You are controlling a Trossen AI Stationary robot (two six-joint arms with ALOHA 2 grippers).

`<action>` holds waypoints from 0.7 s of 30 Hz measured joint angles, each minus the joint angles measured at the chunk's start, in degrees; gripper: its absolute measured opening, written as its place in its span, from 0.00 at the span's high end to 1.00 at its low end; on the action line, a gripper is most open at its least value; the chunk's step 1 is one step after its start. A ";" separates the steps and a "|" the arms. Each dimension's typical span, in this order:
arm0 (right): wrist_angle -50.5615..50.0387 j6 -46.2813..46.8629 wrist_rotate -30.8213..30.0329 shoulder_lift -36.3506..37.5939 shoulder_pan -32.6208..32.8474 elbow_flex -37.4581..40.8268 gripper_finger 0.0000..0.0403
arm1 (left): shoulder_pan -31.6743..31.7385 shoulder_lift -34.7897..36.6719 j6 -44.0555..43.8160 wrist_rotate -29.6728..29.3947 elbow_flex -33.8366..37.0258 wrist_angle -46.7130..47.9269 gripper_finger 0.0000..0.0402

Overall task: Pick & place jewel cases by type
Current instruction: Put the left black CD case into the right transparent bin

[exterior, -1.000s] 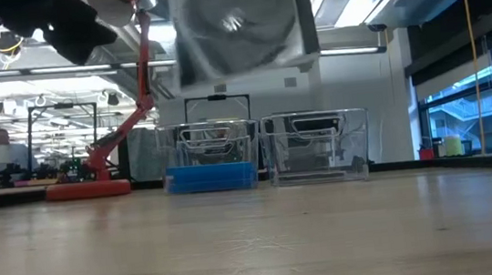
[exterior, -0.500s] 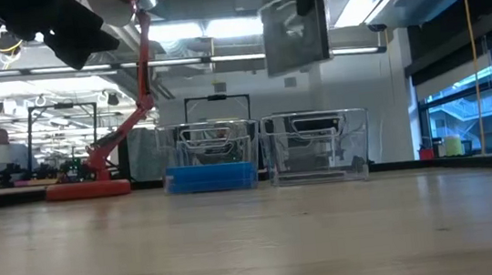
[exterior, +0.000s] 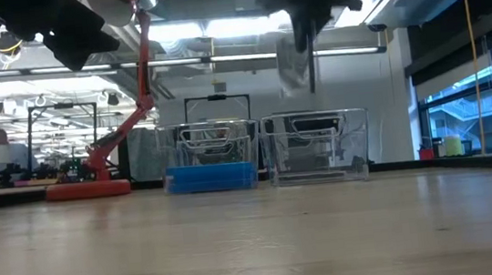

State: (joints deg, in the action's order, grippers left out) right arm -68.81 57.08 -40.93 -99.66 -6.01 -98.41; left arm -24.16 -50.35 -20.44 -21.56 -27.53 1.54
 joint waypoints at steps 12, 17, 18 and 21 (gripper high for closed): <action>24.63 2.37 10.45 -0.04 -4.09 17.20 0.92 | 0.00 0.00 0.06 0.07 0.00 0.02 0.57; 32.73 5.20 11.83 -0.04 -4.77 21.58 0.92 | 0.00 0.00 0.11 0.09 0.00 0.07 0.57; 33.84 5.79 11.90 -0.04 -4.88 22.11 0.92 | 0.00 0.00 0.13 0.10 0.00 0.10 0.57; 36.07 7.32 11.87 -0.04 -4.92 24.00 0.92 | 0.00 0.00 0.15 0.13 0.00 0.13 0.57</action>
State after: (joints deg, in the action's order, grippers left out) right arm -32.74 64.40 -29.06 -99.70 -10.93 -74.41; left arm -24.16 -50.35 -20.29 -21.43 -27.53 1.67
